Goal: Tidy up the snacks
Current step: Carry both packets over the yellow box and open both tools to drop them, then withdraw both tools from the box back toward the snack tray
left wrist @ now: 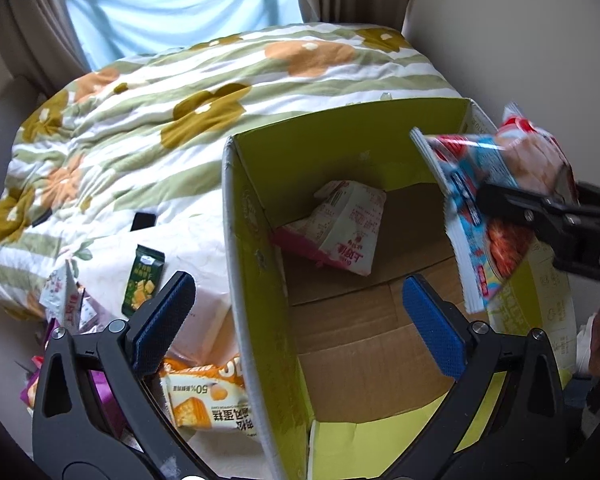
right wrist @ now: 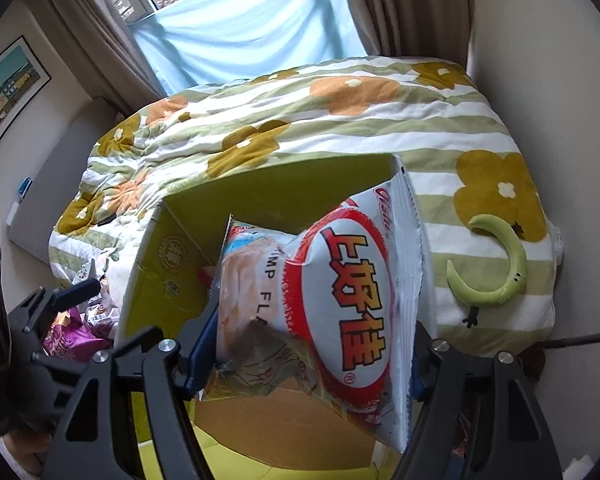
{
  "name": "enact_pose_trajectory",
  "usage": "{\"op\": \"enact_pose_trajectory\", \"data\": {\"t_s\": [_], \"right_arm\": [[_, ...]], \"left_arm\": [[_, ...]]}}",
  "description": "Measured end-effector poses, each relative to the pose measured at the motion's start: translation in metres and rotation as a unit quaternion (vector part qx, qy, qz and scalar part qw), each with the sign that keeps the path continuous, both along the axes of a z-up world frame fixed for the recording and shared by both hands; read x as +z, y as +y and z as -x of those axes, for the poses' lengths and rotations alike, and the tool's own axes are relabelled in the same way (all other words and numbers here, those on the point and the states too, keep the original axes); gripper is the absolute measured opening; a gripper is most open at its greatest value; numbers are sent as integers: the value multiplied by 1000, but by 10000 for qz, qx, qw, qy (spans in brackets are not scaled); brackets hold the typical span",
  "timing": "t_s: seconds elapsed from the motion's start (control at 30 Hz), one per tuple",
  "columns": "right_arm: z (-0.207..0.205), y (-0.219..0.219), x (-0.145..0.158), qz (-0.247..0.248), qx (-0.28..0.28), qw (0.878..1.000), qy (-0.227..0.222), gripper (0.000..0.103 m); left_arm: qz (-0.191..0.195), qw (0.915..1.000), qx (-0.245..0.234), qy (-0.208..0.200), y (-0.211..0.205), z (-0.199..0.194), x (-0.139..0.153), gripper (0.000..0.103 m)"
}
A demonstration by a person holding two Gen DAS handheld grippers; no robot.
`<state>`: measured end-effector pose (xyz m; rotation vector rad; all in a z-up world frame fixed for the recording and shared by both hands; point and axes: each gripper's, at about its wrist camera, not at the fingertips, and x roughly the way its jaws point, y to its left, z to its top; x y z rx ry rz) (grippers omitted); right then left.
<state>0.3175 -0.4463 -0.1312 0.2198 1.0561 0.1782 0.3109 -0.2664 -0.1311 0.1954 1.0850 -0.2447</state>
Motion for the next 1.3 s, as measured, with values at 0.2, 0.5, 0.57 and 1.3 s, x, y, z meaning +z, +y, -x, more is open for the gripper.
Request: {"op": "enact_pose_trajectory", "data": {"t_s": [0.2, 0.5, 0.57, 1.3], "right_arm": [[-27, 14, -16, 452, 109, 9987, 230, 88], [-1, 8, -12, 606, -36, 9976, 346, 94], [7, 8, -6, 518, -62, 9982, 293, 94], [96, 23, 84, 722, -316, 9948, -650, 94]], "left_arm": [[-55, 9999, 70, -51, 12, 2, 4, 102], [33, 9998, 170, -36, 23, 12, 6, 102], [54, 9999, 134, -75, 22, 15, 11, 102], [245, 9934, 367, -1059, 39, 86, 103, 102]]}}
